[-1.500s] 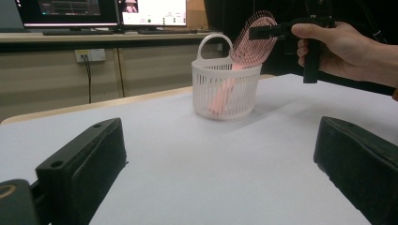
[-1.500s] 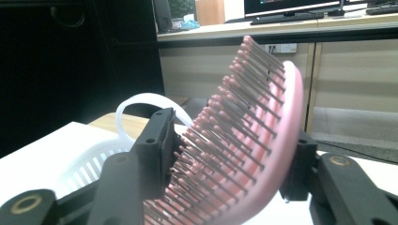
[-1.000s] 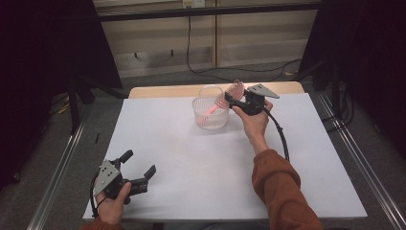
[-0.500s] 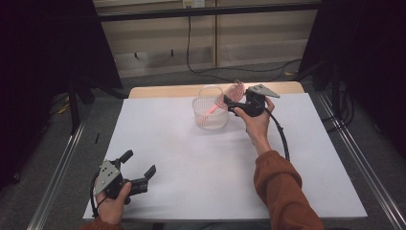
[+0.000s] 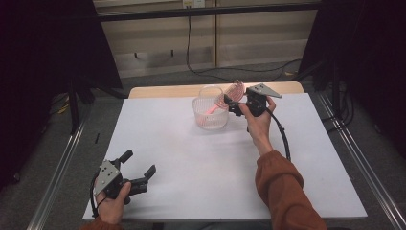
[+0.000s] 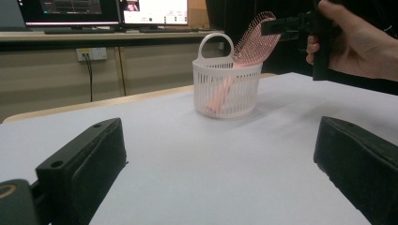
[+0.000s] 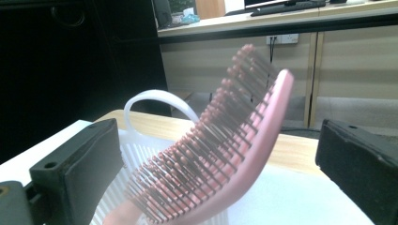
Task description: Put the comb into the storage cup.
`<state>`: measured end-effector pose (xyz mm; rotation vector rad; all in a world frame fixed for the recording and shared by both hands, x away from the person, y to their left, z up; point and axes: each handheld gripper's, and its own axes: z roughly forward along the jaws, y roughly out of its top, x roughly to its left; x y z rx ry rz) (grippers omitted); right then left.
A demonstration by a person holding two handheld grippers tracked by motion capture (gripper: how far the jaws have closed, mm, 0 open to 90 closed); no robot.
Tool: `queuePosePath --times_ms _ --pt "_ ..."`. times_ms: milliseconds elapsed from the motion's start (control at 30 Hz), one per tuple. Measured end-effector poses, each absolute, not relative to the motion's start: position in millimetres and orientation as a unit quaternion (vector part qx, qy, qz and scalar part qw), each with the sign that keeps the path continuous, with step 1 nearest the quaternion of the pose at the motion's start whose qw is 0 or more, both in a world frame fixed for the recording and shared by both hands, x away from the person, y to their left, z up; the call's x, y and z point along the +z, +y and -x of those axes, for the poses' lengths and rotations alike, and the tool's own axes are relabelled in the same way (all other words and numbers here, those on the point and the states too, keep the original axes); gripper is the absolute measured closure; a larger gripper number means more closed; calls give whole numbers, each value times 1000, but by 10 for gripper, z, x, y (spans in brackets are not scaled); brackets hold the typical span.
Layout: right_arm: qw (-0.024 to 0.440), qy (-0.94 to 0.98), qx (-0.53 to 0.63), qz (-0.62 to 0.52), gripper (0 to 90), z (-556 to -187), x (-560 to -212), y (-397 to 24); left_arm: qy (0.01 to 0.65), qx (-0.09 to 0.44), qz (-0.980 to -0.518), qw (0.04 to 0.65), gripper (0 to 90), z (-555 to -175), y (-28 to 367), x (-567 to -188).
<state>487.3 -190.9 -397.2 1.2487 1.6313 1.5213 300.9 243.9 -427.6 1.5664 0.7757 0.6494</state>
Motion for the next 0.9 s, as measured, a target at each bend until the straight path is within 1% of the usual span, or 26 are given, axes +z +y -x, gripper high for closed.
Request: queuePosePath --times_ms 67,467,900 --pt "291 610 571 -467 0 -4867 -3955 -1922 338 287 -670 595 28 -3007 2451 -4272" --pt "294 615 575 -452 6 -4765 -3882 -1934 354 288 -663 593 28 -3000 2481 -4285" --pt "308 625 565 -443 0 -4603 -3862 -2008 354 288 -660 596 28 -2979 2497 -4278"
